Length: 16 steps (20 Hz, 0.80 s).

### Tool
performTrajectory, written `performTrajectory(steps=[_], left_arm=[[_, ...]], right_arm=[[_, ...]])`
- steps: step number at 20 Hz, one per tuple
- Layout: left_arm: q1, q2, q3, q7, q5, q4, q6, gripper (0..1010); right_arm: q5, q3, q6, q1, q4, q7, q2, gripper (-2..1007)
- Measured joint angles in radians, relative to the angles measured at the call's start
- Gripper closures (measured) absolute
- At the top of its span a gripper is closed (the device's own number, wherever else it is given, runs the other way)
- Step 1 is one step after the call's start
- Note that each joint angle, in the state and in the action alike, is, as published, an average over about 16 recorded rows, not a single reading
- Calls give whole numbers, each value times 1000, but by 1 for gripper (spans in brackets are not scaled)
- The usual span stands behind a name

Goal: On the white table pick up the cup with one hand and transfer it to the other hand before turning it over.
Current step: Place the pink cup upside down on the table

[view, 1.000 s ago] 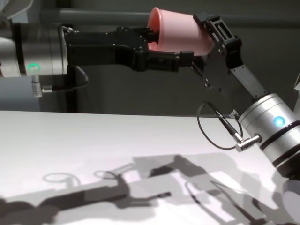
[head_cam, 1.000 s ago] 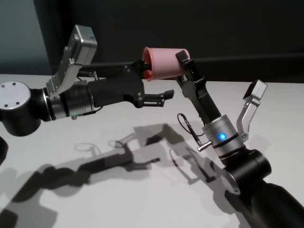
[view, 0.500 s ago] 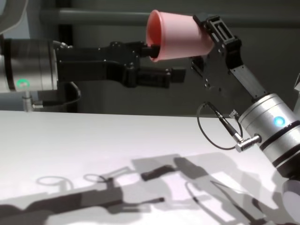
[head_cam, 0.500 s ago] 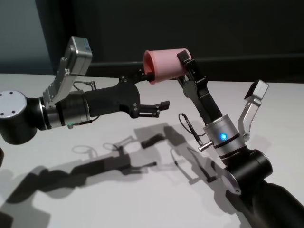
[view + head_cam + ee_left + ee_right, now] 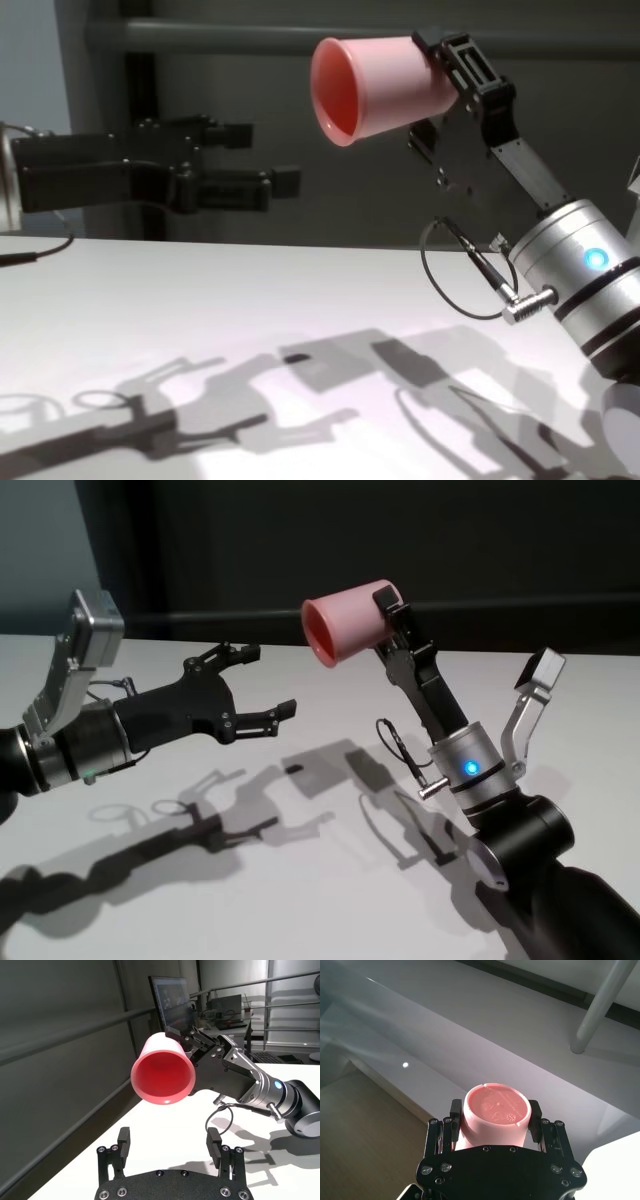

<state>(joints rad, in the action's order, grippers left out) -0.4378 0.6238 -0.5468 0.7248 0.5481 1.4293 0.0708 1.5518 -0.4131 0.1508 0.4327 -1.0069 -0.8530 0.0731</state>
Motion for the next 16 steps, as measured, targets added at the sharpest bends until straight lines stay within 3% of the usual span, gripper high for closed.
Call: performTrajectory(steps=[4, 7, 11, 16], left_arm=[[64, 22, 45, -84, -3, 47, 0, 7], [105, 24, 74, -151, -13, 77, -2, 7], [151, 10, 103, -242, -33, 107, -9, 7], [190, -29, 122, -334, -59, 122, -19, 7]], right_arm=[[0, 0, 0, 0, 0, 0, 0, 234], [0, 0, 0, 0, 0, 0, 0, 234], [0, 0, 0, 0, 0, 0, 0, 234], [0, 0, 0, 0, 0, 0, 0, 234]])
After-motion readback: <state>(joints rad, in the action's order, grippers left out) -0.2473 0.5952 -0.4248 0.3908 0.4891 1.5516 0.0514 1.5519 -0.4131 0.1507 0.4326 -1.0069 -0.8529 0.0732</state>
